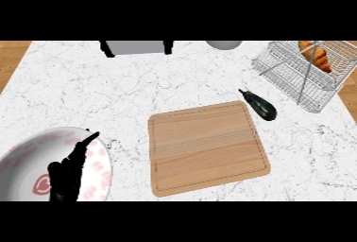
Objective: Pick the croissant from the cutting board and place it in the tiered basket
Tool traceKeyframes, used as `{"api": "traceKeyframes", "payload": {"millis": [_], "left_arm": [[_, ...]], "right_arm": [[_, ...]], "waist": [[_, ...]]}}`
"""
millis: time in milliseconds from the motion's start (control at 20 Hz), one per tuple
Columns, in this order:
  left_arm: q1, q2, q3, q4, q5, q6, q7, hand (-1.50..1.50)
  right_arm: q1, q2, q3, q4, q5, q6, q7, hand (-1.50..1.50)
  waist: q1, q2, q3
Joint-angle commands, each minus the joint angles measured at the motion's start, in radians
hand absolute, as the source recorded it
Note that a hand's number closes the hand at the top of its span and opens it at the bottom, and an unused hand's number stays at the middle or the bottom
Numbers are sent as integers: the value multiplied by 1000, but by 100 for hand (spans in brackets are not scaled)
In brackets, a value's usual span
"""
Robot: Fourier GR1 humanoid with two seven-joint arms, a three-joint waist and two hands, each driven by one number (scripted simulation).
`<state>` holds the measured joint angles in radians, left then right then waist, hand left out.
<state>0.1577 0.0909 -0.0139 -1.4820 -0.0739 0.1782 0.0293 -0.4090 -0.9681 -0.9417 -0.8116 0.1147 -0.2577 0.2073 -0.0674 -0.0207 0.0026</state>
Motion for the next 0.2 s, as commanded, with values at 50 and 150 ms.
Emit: {"api": "traceKeyframes", "payload": {"millis": [50,150], "left_arm": [[25,-3,3,35,0,-6,-29,0],[-24,9,20,25,12,-9,26,0]], "right_arm": [[253,-25,-174,-132,-139,218,4,-150],[348,-5,-253,-164,-190,296,-19,-150]], "waist": [[-6,5,-4],[-1,8,-4]]}}
